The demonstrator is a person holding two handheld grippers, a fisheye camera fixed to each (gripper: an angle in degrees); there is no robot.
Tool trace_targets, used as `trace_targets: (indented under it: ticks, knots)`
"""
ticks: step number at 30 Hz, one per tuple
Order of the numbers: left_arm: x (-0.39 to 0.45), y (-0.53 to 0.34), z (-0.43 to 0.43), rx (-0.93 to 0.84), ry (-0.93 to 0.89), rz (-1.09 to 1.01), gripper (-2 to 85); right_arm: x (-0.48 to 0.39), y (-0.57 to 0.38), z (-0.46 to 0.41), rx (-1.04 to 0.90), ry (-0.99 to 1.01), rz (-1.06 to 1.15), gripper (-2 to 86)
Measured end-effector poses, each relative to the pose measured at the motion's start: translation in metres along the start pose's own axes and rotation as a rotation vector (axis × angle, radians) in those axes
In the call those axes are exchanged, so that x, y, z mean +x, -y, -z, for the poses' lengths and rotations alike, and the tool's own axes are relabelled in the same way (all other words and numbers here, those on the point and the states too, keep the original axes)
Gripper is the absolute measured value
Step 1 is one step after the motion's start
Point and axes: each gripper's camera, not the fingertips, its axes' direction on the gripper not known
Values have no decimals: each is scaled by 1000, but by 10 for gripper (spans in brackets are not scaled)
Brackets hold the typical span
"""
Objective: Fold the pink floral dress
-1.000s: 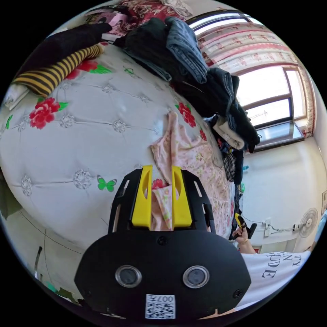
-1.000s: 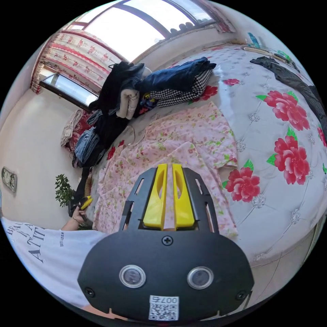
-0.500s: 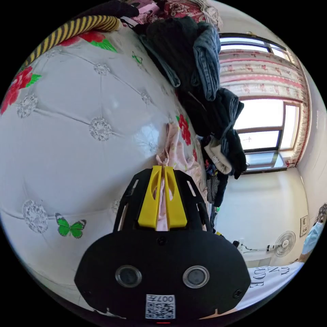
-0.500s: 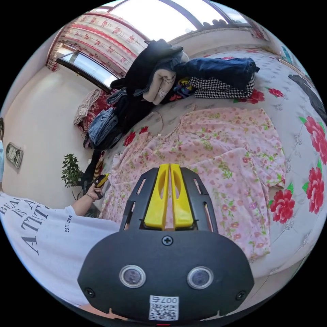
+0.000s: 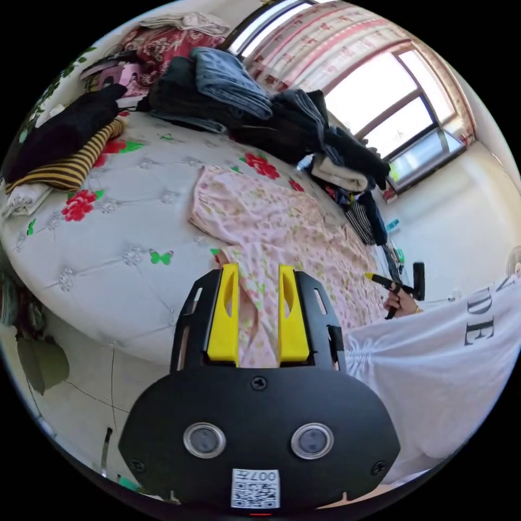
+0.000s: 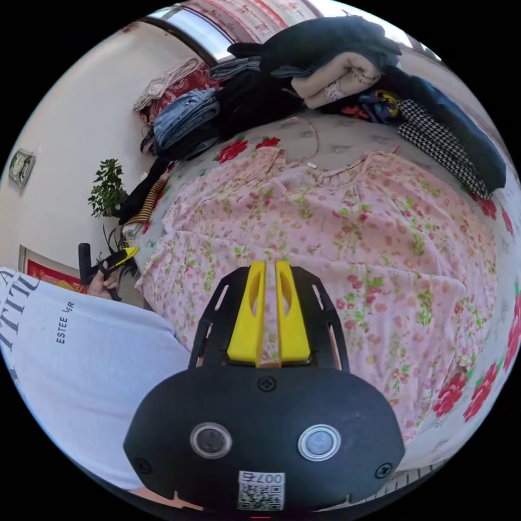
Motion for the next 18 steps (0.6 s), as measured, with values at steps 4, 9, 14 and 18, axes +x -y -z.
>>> trace_targets:
  ticks: [4,9,14,18]
  knots:
    - [13,-14,-33,-147,186,-67,104,-11,2,-19,-23,32,43,2]
    - [-55,-5,-12,-189,561,82,54,-9,2,-16,-9,36,57,1]
    - [-111,15,25,-36,308,267,60,9,-12,-9,24,39,1,0]
    - [-134,47,2,56,19,341,101,16,-22,-6,51,55,-46,0]
